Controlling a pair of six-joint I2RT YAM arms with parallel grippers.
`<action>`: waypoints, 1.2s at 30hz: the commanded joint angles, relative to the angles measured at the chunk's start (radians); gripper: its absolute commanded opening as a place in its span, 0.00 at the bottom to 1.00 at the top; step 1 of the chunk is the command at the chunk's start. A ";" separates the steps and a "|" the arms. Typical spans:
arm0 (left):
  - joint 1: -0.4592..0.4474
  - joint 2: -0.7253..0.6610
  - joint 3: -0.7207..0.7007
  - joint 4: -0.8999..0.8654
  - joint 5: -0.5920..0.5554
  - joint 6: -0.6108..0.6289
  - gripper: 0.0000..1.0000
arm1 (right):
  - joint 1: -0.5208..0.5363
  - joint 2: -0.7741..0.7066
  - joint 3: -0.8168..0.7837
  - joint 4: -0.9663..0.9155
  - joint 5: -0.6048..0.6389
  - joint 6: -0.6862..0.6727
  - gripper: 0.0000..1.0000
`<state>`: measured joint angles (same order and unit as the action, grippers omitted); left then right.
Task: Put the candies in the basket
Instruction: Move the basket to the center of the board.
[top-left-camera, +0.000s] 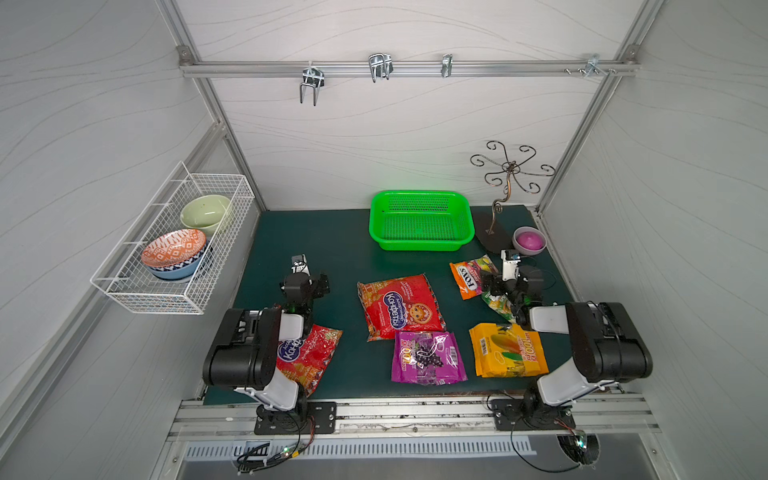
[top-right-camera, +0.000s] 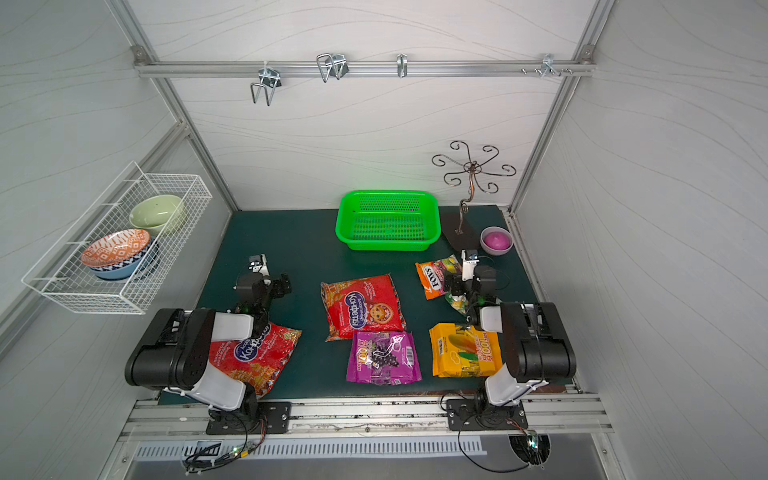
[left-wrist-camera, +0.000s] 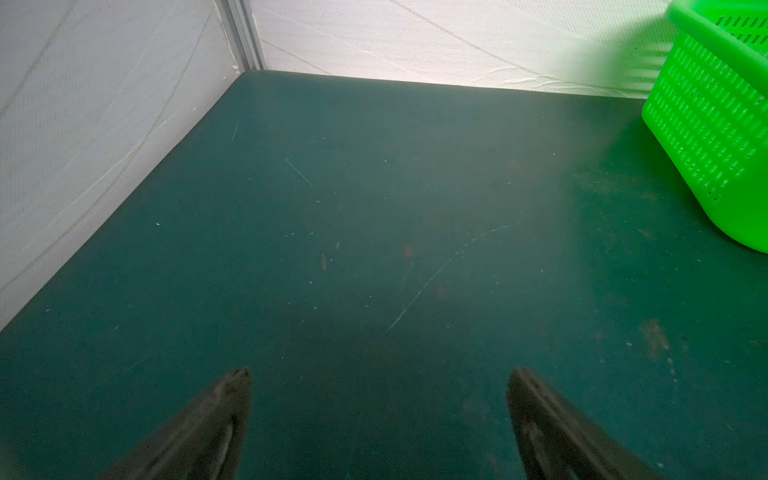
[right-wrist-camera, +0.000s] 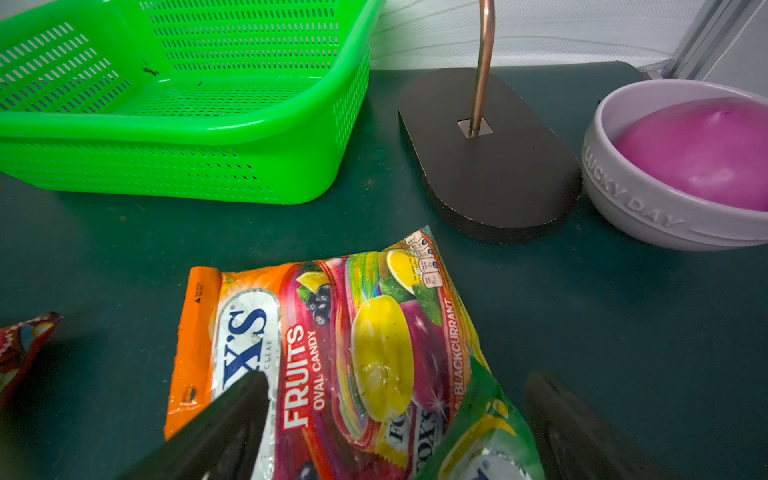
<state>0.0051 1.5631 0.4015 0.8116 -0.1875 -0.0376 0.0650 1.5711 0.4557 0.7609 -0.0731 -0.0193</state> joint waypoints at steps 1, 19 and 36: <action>-0.005 -0.009 0.014 0.038 -0.003 -0.002 1.00 | -0.001 0.001 0.008 -0.005 -0.015 0.000 0.99; -0.005 -0.009 0.014 0.039 -0.006 -0.002 1.00 | -0.001 0.000 0.006 -0.004 -0.014 0.001 0.99; -0.023 0.019 0.668 -1.065 0.181 0.079 0.99 | -0.014 -0.126 0.631 -1.116 0.122 0.369 0.99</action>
<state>-0.0135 1.5635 0.9791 0.0639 -0.0875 0.0235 0.0616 1.4158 0.9508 0.0574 0.0933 0.1844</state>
